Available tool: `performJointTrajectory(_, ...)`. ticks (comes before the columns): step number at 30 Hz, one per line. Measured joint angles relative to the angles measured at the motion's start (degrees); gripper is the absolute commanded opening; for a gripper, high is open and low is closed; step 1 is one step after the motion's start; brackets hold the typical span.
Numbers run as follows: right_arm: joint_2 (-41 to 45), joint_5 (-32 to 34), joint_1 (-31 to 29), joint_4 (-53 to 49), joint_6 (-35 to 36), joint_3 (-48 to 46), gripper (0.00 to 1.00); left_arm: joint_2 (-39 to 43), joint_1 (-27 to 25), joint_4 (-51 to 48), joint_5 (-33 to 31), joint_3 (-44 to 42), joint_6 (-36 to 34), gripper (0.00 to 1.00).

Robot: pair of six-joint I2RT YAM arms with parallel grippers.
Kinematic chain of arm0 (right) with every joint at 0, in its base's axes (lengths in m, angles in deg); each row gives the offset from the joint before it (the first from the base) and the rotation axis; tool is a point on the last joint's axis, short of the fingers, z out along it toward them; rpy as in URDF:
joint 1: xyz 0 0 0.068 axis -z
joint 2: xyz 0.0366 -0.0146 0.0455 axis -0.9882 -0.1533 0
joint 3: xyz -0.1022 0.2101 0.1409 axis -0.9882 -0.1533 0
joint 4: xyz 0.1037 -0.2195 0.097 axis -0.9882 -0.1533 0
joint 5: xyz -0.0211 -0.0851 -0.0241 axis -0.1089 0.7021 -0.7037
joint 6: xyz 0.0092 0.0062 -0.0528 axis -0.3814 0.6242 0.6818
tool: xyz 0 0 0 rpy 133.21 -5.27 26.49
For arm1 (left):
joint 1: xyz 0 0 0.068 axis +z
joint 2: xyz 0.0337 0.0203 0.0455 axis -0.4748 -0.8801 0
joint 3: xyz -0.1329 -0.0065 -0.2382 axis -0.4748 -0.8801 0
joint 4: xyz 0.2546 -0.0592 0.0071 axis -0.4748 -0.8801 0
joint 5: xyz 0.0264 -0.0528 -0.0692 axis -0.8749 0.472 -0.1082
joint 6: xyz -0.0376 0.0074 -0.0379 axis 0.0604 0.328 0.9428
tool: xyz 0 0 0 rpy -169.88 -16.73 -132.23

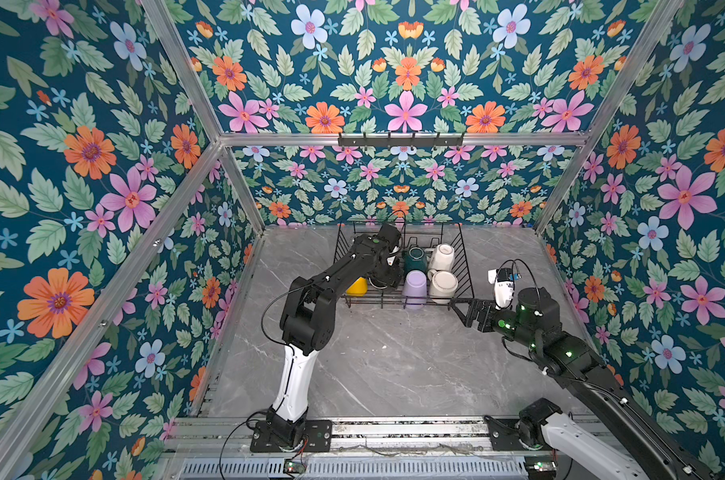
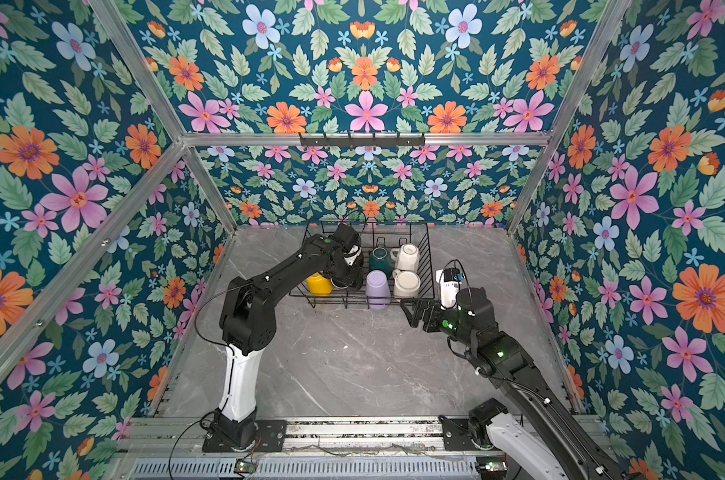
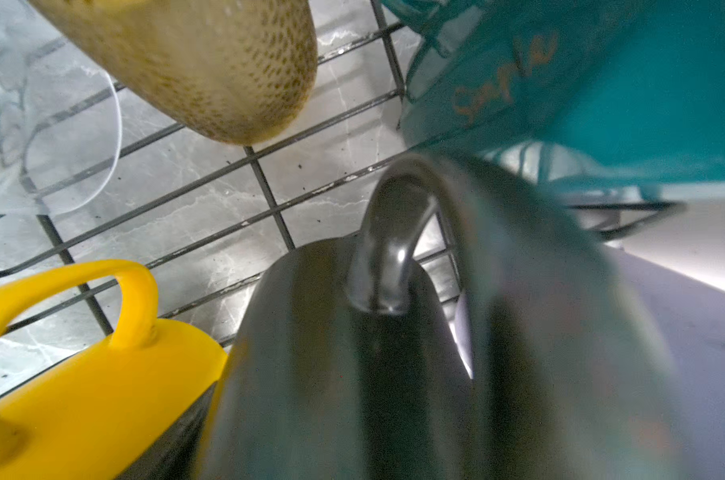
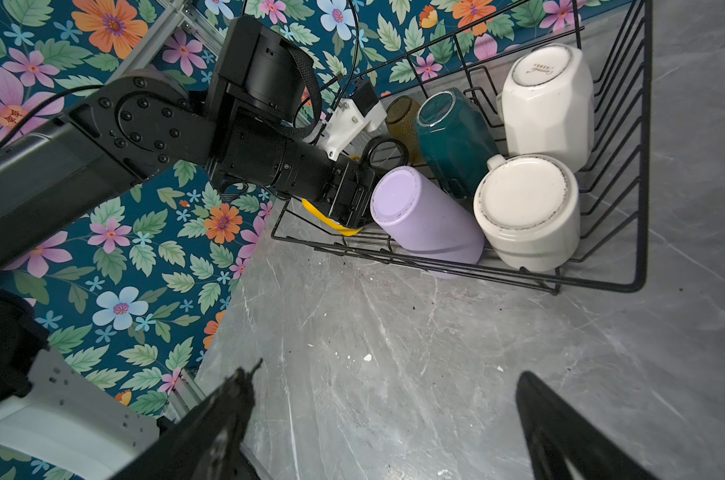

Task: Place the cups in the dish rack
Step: 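Carry the black mug over the rack and lower it upright with the left gripper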

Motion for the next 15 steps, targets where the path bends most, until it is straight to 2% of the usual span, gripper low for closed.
performJointTrajectory(15, 0.1, 0.0, 0.0, 0.0, 0.0, -0.1, 0.98, -0.5, 0.0, 0.2, -0.6, 0.1, 0.9, 0.86)
